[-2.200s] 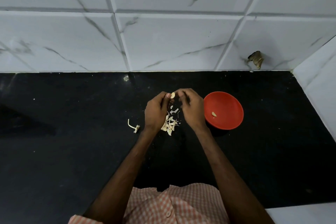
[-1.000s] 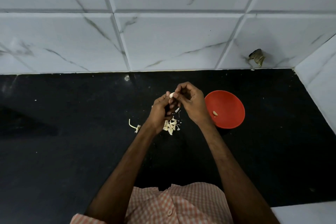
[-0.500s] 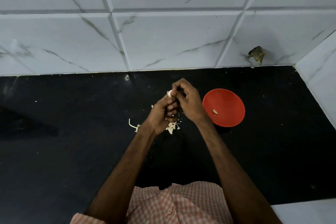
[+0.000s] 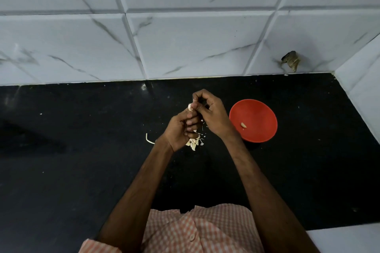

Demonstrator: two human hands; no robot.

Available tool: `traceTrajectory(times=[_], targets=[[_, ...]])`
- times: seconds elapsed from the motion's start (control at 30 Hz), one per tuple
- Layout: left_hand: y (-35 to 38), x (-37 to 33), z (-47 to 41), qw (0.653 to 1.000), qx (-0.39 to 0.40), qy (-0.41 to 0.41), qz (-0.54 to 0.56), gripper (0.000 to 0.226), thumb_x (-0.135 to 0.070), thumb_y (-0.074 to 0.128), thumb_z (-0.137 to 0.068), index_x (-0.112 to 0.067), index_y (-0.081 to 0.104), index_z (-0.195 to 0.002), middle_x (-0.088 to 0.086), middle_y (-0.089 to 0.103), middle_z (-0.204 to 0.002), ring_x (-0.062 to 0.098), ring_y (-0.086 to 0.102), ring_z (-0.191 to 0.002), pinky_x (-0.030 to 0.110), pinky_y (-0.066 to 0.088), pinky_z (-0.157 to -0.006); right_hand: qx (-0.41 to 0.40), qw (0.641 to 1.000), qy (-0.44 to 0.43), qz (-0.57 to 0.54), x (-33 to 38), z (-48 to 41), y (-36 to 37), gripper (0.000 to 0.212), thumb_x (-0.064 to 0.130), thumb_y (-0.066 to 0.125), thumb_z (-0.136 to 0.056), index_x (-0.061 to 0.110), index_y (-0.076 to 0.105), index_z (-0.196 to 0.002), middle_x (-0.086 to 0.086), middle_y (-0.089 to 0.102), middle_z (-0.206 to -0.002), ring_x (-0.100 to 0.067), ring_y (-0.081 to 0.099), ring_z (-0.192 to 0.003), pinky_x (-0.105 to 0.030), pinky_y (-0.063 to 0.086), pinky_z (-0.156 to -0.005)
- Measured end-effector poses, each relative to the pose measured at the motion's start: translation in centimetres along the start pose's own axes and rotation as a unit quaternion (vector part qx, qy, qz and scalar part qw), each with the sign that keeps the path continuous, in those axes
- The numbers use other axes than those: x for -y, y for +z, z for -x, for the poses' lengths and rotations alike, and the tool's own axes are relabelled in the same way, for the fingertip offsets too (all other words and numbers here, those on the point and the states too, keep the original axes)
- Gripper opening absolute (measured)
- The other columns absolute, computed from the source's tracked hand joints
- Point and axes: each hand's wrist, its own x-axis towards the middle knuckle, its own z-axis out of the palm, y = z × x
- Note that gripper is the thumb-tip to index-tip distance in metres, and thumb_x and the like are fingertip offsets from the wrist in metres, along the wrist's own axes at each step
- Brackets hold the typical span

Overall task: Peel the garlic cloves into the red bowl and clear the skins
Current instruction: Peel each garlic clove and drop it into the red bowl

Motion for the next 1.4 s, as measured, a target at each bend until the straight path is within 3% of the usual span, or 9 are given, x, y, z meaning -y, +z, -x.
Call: traceTrajectory(times=[0.2, 0.4, 0.6, 0.73, 0.9, 1.0, 1.1, 1.3, 1.4], targets=[[0.2, 0.3, 0.0, 0.999, -0.024, 0.013, -0.029, 0.026, -0.026, 0.05, -0.09, -0.028, 0.049, -0.064, -0.011, 0.033, -0.052, 0.001, 0.029, -0.044, 0.017, 0.013, -0.042, -0.029, 0.997, -0.026, 0.07, -0.6, 0.3, 0.5, 0.014, -0.003, 0.058, -0.094, 0.01, 0.056, -0.089, 0.007, 0.052, -0.086, -0.009, 0.051, -0.083, -0.019, 0.042, -0.076], [0.8, 0.4, -0.6, 0.995, -0.068, 0.047, -0.059, 0.05, -0.033, 0.038, -0.108, -0.03, 0.054, -0.06, -0.011, 0.038, -0.056, 0.002, 0.029, -0.045, 0.014, 0.023, -0.038, -0.065, 0.984, -0.061, 0.152, -1.5, 0.3, 0.4, 0.005, 0.009, 0.055, -0.097, 0.009, 0.057, -0.093, 0.011, 0.051, -0.091, -0.005, 0.048, -0.089, -0.016, 0.041, -0.075], [0.8, 0.6, -0.8, 0.969, -0.136, 0.131, -0.161, 0.044, -0.044, 0.037, -0.108, -0.024, 0.058, -0.075, -0.006, 0.04, -0.061, 0.004, 0.03, -0.051, 0.016, 0.027, -0.042, -0.084, 0.984, -0.058, 0.147, -2.1, 1.0, 1.0, 0.005, 0.012, 0.059, -0.098, 0.009, 0.058, -0.094, 0.007, 0.054, -0.093, -0.013, 0.053, -0.092, -0.02, 0.045, -0.077], [0.9, 0.8, -0.8, 0.938, -0.145, 0.214, -0.232, 0.04, -0.032, 0.038, -0.11, -0.019, 0.059, -0.079, -0.006, 0.045, -0.064, 0.002, 0.036, -0.052, 0.015, 0.032, -0.048, -0.116, 0.985, -0.04, 0.117, -2.0, 1.1, 0.6, 0.004, 0.011, 0.061, -0.097, 0.01, 0.058, -0.094, 0.011, 0.052, -0.091, -0.019, 0.055, -0.088, -0.026, 0.047, -0.077], [0.8, 0.7, -1.1, 0.904, -0.169, 0.305, -0.246, 0.031, -0.019, 0.042, -0.109, -0.008, 0.063, -0.088, -0.009, 0.056, -0.069, 0.005, 0.049, -0.065, 0.019, 0.042, -0.06, -0.056, 0.992, -0.024, 0.11, -2.3, 1.5, -0.1, 0.006, 0.006, 0.064, -0.096, 0.007, 0.059, -0.093, 0.003, 0.057, -0.091, -0.013, 0.061, -0.091, -0.025, 0.05, -0.077], [0.2, 0.5, -1.3, 0.889, -0.191, 0.321, -0.266, 0.024, -0.017, 0.05, -0.106, -0.005, 0.068, -0.096, -0.006, 0.062, -0.073, 0.009, 0.054, -0.066, 0.023, 0.045, -0.061, -0.067, 0.993, -0.006, 0.102, -2.3, 1.7, -0.4, 0.008, 0.001, 0.068, -0.091, 0.004, 0.062, -0.096, -0.002, 0.063, -0.092, -0.006, 0.06, -0.082, -0.017, 0.047, -0.075], [-0.2, 0.4, -1.3, 0.872, -0.221, 0.333, -0.283, 0.019, -0.016, 0.057, -0.102, -0.003, 0.07, -0.099, -0.003, 0.064, -0.072, 0.014, 0.053, -0.062, 0.028, 0.045, -0.057, -0.088, 0.992, -0.002, 0.095, -1.9, 1.4, -0.9, 0.014, -0.003, 0.064, -0.093, 0.004, 0.066, -0.105, -0.003, 0.07, -0.098, -0.008, 0.066, -0.091, -0.016, 0.05, -0.082], [-0.1, 0.4, -1.3, 0.863, -0.247, 0.348, -0.269, 0.012, -0.006, 0.067, -0.094, -0.003, 0.074, -0.103, 0.005, 0.076, -0.093, 0.015, 0.069, -0.083, 0.03, 0.056, -0.076, -0.138, 0.988, 0.025, 0.065, -1.2, 1.1, 0.1, 0.012, 0.01, 0.06, -0.1, 0.006, 0.072, -0.099, 0.0, 0.072, -0.085, -0.006, 0.067, -0.078, -0.023, 0.054, -0.074], [0.0, 0.3, -1.4, 0.862, -0.251, 0.356, -0.259, 0.013, -0.003, 0.067, -0.093, 0.002, 0.072, -0.105, 0.008, 0.076, -0.095, 0.015, 0.071, -0.086, 0.03, 0.056, -0.08, -0.145, 0.986, 0.076, 0.01, -1.2, 0.7, 0.5, 0.011, 0.016, 0.063, -0.099, 0.01, 0.072, -0.096, 0.0, 0.073, -0.081, -0.012, 0.068, -0.074, -0.037, 0.059, -0.071]])
